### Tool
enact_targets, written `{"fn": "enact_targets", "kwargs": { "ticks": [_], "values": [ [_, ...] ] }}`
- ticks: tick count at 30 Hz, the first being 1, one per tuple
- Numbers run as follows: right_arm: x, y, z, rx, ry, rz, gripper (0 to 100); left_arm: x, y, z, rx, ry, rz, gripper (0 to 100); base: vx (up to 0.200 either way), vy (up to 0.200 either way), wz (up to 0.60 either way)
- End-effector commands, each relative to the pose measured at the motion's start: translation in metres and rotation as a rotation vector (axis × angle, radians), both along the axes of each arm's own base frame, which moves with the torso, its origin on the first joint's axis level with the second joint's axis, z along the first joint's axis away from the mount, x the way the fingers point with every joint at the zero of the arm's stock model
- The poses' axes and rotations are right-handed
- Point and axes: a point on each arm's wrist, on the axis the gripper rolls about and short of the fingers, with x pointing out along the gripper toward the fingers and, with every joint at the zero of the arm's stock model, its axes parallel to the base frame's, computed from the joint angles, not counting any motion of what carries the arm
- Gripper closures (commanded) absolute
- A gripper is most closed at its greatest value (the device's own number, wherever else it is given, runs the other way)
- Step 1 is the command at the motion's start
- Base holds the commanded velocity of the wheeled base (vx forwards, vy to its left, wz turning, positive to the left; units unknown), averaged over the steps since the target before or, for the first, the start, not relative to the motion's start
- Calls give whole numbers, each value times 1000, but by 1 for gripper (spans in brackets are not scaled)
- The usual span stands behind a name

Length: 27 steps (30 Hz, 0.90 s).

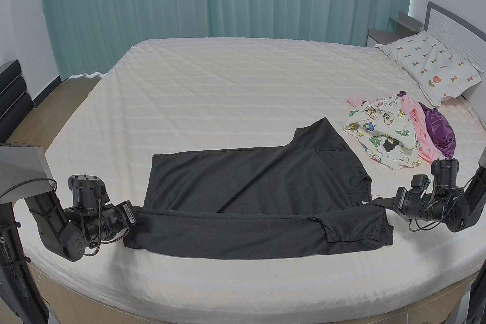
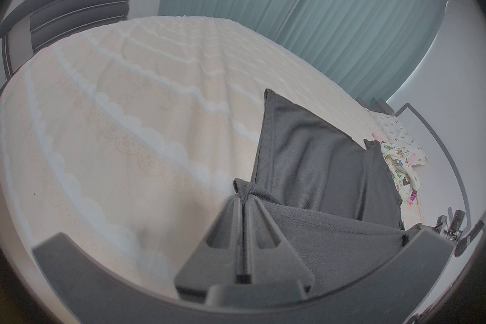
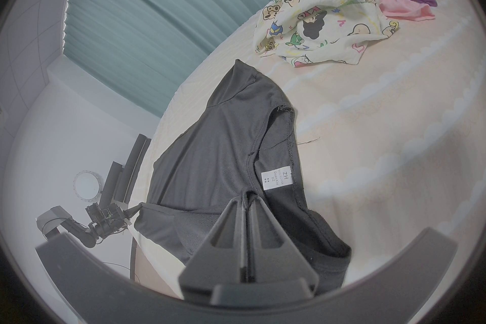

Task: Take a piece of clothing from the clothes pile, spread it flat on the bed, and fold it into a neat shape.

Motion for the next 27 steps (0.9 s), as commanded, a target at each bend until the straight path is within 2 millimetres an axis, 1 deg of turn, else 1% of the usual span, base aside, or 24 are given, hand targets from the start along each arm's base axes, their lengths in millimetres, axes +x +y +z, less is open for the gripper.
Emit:
{"fn": "enact_targets", "kwargs": {
  "ticks": [1, 8, 9, 10, 11, 17, 18, 19, 20, 24, 27],
  "values": [
    [5, 0, -8, 2, 20, 0, 100, 3, 0, -10, 1, 26, -1, 100, 0, 0, 0],
    [11, 0, -15, 5, 35, 0, 100, 6, -2, -16, -4, 30, -6, 100, 0, 0, 0],
    [11, -1, -16, 5, 37, -1, 0, 6, -2, -17, -6, 32, -6, 100, 0, 0, 0],
    [12, -1, -17, 6, 39, -2, 0, 6, -2, -17, -7, 33, -7, 100, 0, 0, 0],
    [12, -1, -18, 8, 37, -3, 0, 6, -2, -18, -7, 38, -8, 0, 0, 0, 0],
    [10, -4, -13, 18, 26, -15, 0, 6, -4, -16, -30, 27, 1, 0, 0, 0, 0],
    [7, -7, -7, 17, 9, -25, 0, 5, -3, -13, -60, 12, 28, 0, 0, 0, 0],
    [7, -7, -7, 17, 9, -25, 0, 6, -3, -13, -62, 10, 29, 0, 0, 0, 0],
    [2, -11, -4, 20, 5, -33, 0, 5, -3, -6, -94, -21, 53, 0, 0, 0, 0],
    [-5, -17, 3, 27, -5, -58, 0, -1, 1, 12, -184, -96, 112, 0, 0, 0, 0],
    [-8, -16, 6, 55, 3, -79, 0, -5, 5, 20, -191, -129, 122, 0, 0, 0, 0]
  ]
}}
